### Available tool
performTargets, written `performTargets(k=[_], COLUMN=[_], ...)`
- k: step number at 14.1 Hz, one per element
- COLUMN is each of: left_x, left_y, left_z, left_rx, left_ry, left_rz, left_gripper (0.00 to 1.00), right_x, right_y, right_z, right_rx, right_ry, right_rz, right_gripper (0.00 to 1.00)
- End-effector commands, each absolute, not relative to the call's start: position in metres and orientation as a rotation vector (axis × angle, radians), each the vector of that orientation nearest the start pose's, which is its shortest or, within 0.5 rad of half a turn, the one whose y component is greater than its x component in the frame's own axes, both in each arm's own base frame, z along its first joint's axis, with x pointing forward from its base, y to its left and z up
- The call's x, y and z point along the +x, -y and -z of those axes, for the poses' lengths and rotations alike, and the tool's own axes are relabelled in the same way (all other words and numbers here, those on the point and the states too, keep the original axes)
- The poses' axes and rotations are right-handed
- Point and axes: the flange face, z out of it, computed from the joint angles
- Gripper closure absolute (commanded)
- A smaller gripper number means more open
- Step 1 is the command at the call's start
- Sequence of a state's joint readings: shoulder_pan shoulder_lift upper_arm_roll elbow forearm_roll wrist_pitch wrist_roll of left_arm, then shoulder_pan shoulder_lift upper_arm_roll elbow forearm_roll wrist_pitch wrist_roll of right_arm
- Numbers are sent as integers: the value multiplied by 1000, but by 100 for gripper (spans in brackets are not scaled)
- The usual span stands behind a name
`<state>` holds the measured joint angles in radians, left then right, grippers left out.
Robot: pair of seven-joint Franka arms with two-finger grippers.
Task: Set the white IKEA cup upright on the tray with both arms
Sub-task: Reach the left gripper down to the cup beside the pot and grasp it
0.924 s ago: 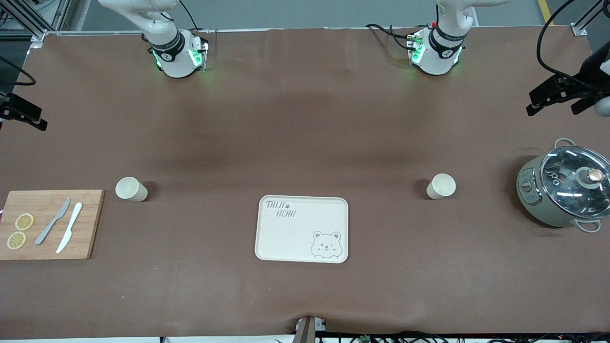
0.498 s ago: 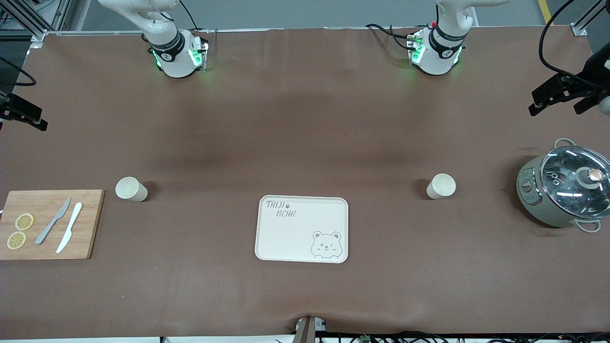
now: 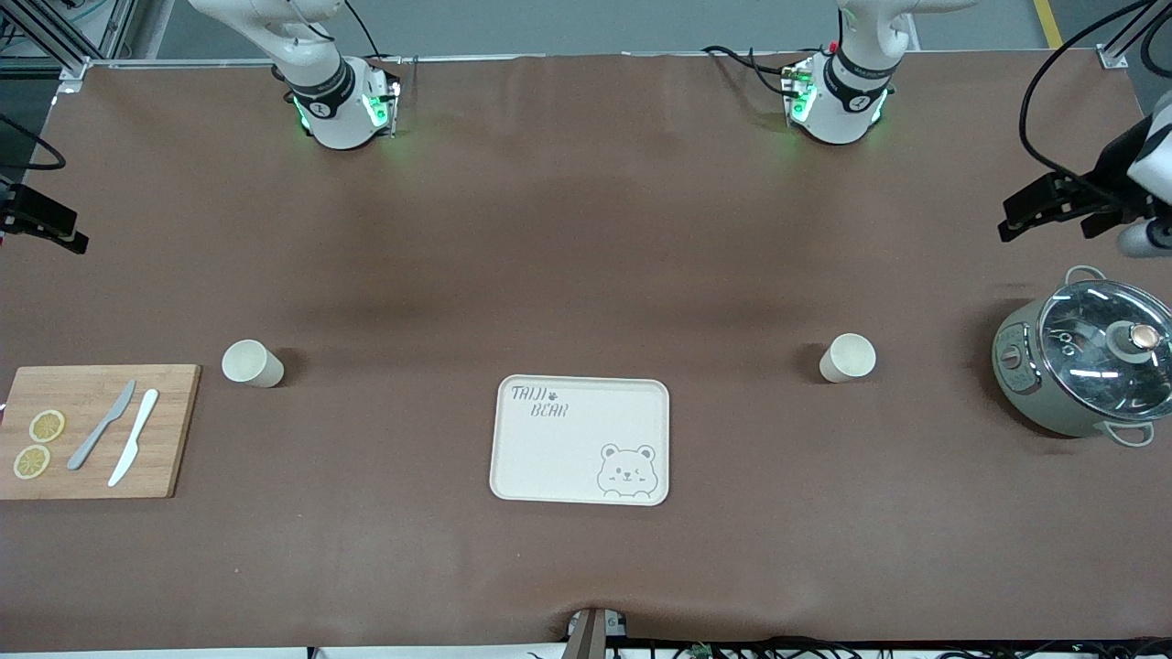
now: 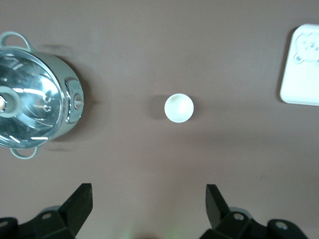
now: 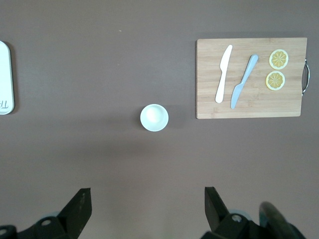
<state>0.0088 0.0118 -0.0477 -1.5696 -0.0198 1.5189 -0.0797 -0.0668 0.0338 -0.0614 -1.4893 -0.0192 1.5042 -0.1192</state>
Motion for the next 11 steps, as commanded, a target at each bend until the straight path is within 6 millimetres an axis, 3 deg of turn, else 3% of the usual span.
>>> performTargets(k=[1,3,5,8,11], left_x=[557,560,561,561,554], left_y=[26,28,28,29,38], left_z=[-579,-551,-518,-472,-420], left_rx=[-3128,-3132,-3134,-3145,-3147], left_ry=[64,59,61,62,209], left_rz=[-122,-91,-50,21,107], left_gripper=[0,0,0,0,0], right_x=[558,560,571,573,585], right_y=[79,86,80,74,74], right_z=[-633,-627,-606,-605,-594], right_rx=[-3164,-3161,-3158,-3161,-3173], right_ry=[-41,-57,-38,-23,-12], right_rz=[-56,-68,-133,-121,-97], right_gripper=[0,0,0,0,0])
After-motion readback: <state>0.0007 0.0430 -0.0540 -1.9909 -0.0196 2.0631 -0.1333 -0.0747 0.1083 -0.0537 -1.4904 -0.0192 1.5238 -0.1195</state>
